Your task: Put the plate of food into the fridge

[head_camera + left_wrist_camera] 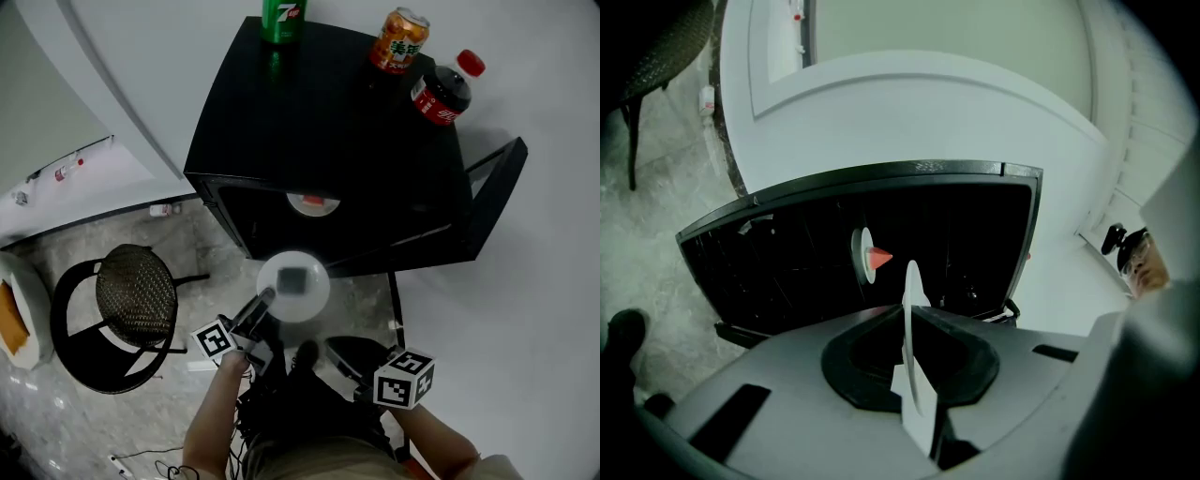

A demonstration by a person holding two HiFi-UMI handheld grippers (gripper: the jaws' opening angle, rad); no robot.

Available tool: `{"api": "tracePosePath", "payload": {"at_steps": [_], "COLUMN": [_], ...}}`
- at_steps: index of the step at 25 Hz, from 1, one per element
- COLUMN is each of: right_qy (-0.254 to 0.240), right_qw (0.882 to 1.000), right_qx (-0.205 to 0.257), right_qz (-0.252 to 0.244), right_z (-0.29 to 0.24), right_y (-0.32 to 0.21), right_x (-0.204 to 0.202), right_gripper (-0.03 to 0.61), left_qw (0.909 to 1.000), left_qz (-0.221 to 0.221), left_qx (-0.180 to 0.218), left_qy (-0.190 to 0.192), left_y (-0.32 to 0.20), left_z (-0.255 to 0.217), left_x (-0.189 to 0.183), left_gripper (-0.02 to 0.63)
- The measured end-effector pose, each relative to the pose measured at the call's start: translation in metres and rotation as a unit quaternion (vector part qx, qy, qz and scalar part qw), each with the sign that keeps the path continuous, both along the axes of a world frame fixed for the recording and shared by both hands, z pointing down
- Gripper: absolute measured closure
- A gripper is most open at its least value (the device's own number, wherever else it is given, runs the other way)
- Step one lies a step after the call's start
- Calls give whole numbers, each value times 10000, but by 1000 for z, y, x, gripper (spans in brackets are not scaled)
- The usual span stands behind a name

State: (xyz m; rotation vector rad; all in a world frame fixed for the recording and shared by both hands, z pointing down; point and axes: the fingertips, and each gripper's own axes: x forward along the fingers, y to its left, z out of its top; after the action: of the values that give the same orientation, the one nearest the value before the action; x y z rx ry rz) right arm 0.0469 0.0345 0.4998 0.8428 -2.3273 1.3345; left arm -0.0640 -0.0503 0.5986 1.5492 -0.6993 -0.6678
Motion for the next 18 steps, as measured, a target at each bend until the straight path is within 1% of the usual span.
{"api": "tracePosePath", "payload": {"at_steps": [5,8,13,18], "right_qy": [26,-38,-111,-122], "right_qw": [9998,9997,9995,9993], "right_qx": [66,27,-139,-164], "right_qz": [-179,-247,-274,-312], "right_z": [11,18,33,43], "right_y": [3,4,5,4], "right_x": [-7,-12,-12,-13], "right_gripper": [557,557,557,557], "left_qw": [9998,9995,9993,9989], "left_qz": [22,20,-77,-110], "left_qx": [-125,-221,-311,-408], "left_qy": [-137,-224,-174,-211], "left_y": [-7,-11,-21,-26], "left_z": [34,54,74,92], "left_x": [4,4,5,5], "left_gripper": [595,595,595,595]}}
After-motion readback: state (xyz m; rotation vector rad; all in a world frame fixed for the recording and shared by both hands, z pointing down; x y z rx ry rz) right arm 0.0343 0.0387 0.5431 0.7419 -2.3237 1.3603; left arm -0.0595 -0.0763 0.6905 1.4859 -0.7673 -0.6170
